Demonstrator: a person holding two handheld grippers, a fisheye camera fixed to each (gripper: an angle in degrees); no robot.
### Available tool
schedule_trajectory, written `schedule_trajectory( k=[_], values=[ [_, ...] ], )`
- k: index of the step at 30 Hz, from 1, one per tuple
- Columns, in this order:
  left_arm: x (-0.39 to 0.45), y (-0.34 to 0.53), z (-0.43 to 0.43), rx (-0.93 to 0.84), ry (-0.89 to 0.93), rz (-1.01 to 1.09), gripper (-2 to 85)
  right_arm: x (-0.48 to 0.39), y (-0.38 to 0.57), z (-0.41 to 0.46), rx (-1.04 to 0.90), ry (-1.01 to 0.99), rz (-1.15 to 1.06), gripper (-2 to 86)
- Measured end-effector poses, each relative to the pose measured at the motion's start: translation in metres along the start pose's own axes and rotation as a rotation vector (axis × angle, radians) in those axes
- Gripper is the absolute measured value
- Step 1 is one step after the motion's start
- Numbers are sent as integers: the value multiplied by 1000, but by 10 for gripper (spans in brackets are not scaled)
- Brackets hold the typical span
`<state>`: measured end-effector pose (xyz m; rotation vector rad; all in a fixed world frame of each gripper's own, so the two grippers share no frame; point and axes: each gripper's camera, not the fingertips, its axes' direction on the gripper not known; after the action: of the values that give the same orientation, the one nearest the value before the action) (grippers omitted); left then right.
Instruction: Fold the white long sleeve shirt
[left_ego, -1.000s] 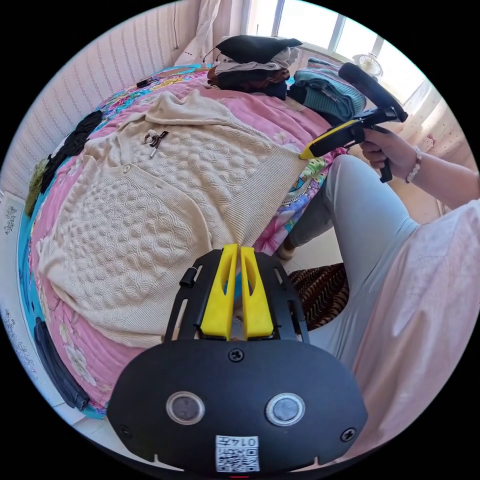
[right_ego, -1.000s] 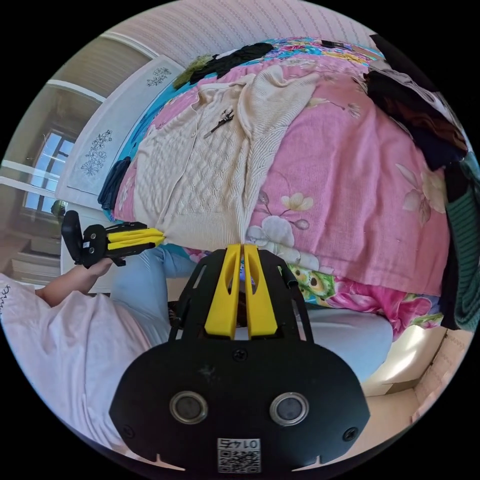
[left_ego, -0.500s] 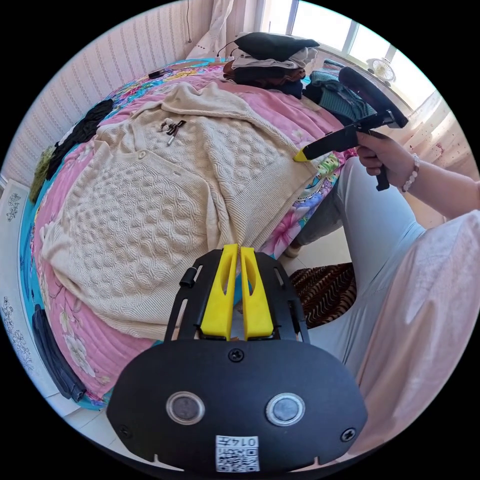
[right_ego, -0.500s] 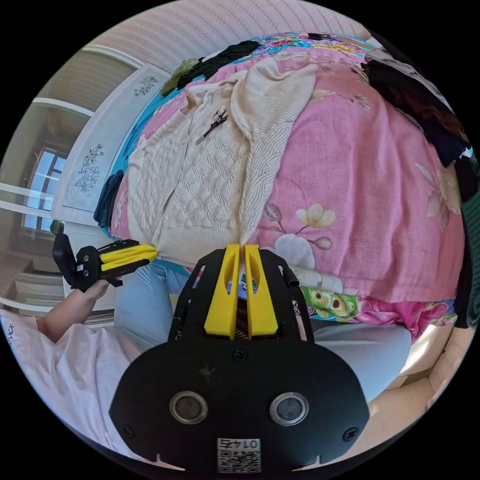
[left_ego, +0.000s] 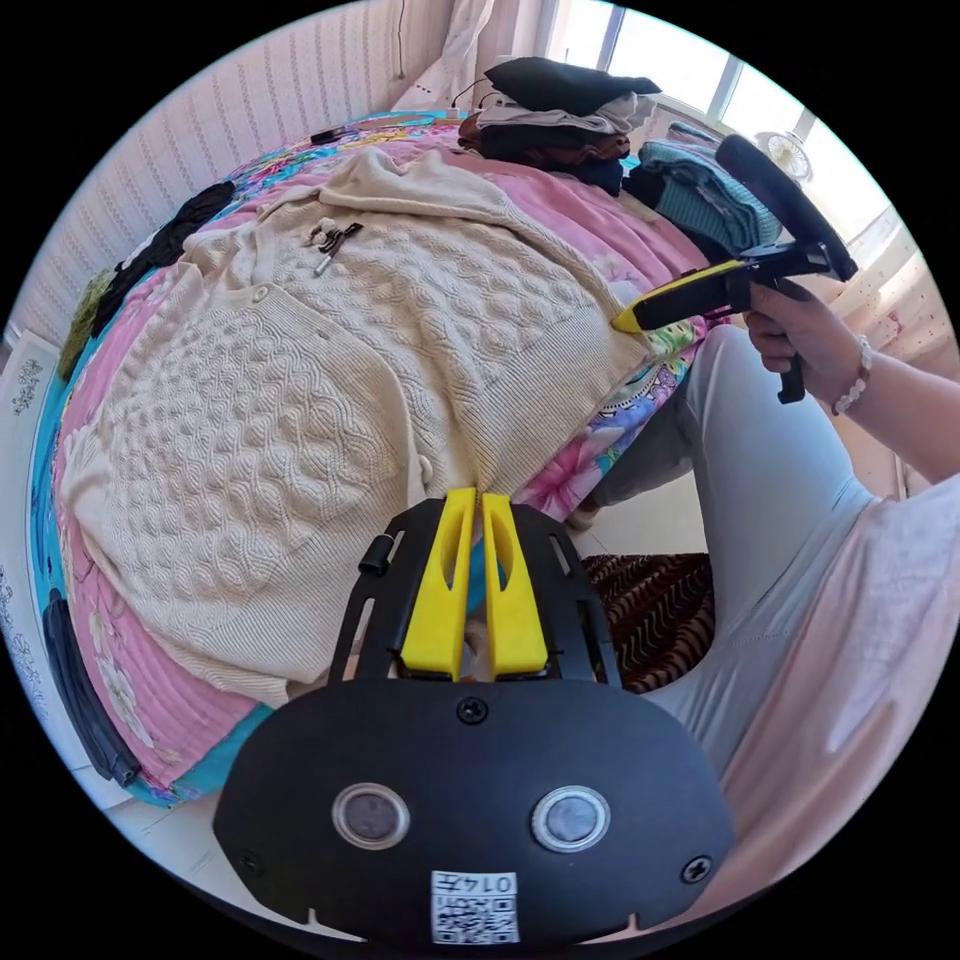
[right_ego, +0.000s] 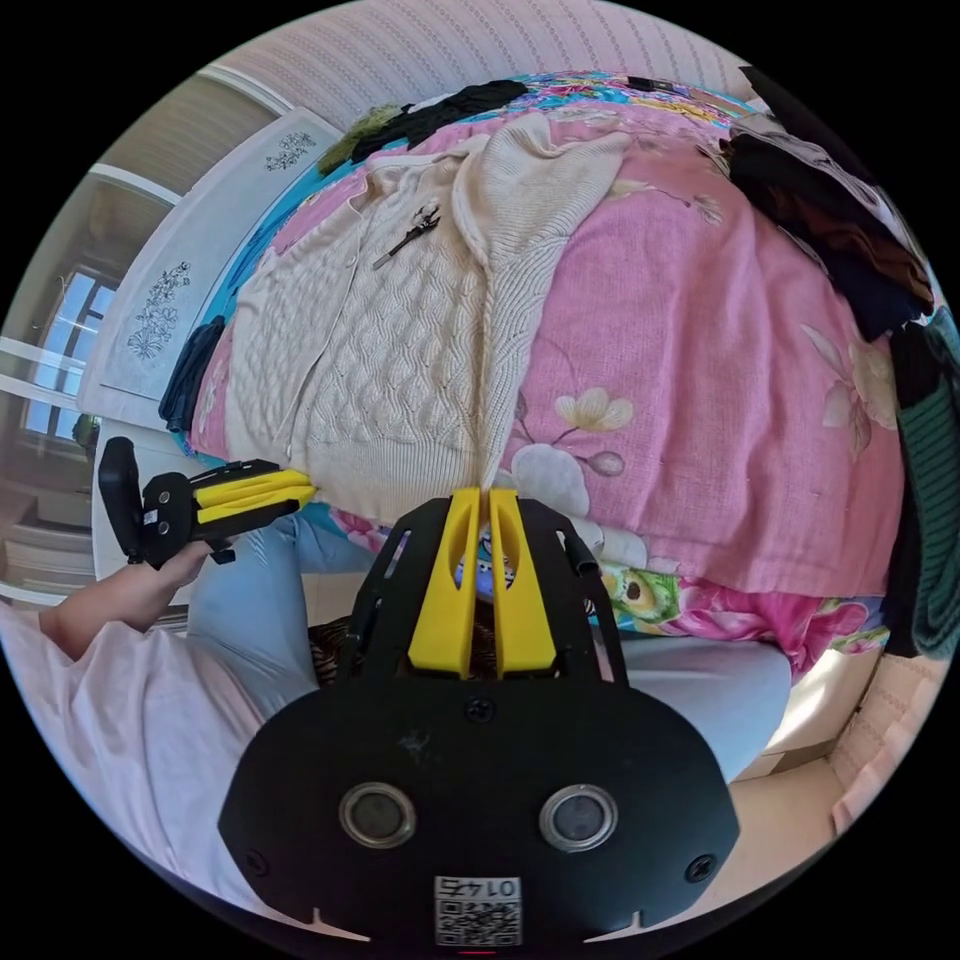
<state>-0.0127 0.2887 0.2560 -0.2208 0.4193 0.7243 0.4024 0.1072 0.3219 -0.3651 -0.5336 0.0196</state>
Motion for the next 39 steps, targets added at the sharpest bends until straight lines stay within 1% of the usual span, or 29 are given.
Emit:
schedule_trajectory(
  k=[4,6,8,9,11,14,16,18,19,22,25,26,30,33,35,36,38,39],
  values=[
    [2,5,-18,45,65,21,2,-4,0,-8,-20,26,16,20],
    [2,9,-30,74,71,28,4,-8,3,-14,4,28,8,24],
    [-4,16,-44,123,40,10,6,-35,8,-24,62,24,-116,24],
    [-6,17,-45,129,32,7,6,-45,8,-25,68,32,-156,24],
    [-16,15,-39,116,-12,4,5,-89,7,-20,57,37,-333,30],
    [-36,5,-19,115,-35,-36,1,-129,-1,-8,41,41,-464,37],
    [-48,-3,-2,105,-34,-46,-3,-139,-11,-7,45,41,-488,41],
    [-56,-9,25,42,-31,-41,-8,-141,-24,-11,63,56,-486,47],
    [-60,-8,31,89,-26,-44,-9,-140,-34,-17,87,83,-480,51],
    [-70,-5,34,109,-1,-68,-10,-130,-65,-35,155,186,-454,57],
    [-81,-2,22,110,2,-99,-10,-114,-104,-53,206,219,-409,64],
    [-84,-2,10,138,-27,-103,-10,-108,-121,-58,210,214,-386,73],
    [-117,-25,-26,251,-12,-118,-10,-96,-164,-68,241,214,-353,89],
    [-177,-72,-34,362,33,-189,-10,-91,-192,-64,252,208,-340,93],
    [-242,-115,-25,502,115,-350,-10,-87,-211,-54,225,173,-339,93],
    [-256,-127,-21,532,135,-371,-10,-85,-215,-51,218,166,-338,93],
    [-303,-185,1,507,114,-412,-9,-81,-228,-37,190,166,-319,93],
    [-314,-198,8,503,122,-439,-9,-79,-230,-34,190,172,-312,93]
  ],
)
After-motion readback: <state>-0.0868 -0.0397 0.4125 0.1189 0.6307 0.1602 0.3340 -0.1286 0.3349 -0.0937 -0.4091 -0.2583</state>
